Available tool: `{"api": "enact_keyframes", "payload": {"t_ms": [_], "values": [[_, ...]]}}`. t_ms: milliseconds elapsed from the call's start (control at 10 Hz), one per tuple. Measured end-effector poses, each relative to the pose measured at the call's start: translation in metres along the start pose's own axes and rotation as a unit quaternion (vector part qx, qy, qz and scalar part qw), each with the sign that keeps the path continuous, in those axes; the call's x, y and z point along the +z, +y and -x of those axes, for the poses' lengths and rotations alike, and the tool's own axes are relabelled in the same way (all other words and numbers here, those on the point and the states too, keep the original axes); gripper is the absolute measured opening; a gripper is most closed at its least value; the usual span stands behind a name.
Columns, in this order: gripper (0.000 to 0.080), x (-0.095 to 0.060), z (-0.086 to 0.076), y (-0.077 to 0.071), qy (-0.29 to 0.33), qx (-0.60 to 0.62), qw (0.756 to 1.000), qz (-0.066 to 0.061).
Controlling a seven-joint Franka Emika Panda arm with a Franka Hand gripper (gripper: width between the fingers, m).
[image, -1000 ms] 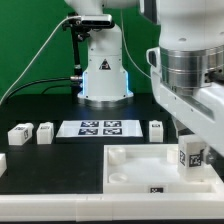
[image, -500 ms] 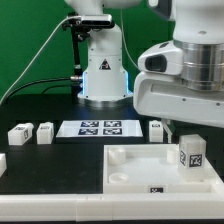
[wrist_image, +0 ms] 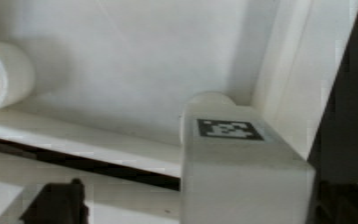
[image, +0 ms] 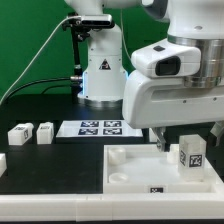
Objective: Assemble one leg
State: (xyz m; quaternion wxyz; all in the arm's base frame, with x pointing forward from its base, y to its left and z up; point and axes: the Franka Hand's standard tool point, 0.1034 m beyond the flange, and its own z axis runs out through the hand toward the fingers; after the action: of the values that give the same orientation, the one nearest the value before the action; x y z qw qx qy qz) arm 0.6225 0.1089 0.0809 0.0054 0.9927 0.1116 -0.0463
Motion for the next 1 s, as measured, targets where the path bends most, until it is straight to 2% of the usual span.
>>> {"api": "enact_keyframes", "payload": {"t_ms": [200,300,400,500,800,1000], "values": [[0.0626,0.0029,0.0018,0.0059,-0.004,0.024,1.000,-0.010],[0.0478,0.0052,0.0032,0.0053,-0.008,0.054,0.998,-0.026],[0.0478,0.0079,0.0043,0.0041,-0.011,0.066,0.997,-0.034],[0.0296,0.0101,0.0058,0.0031,-0.017,0.080,0.996,-0.046],[0.0291,0.0100,0.0054,0.0030,-0.018,0.107,0.993,-0.046],[0.0291,0.0099,0.0053,0.0011,-0.023,0.214,0.976,-0.046]]}}
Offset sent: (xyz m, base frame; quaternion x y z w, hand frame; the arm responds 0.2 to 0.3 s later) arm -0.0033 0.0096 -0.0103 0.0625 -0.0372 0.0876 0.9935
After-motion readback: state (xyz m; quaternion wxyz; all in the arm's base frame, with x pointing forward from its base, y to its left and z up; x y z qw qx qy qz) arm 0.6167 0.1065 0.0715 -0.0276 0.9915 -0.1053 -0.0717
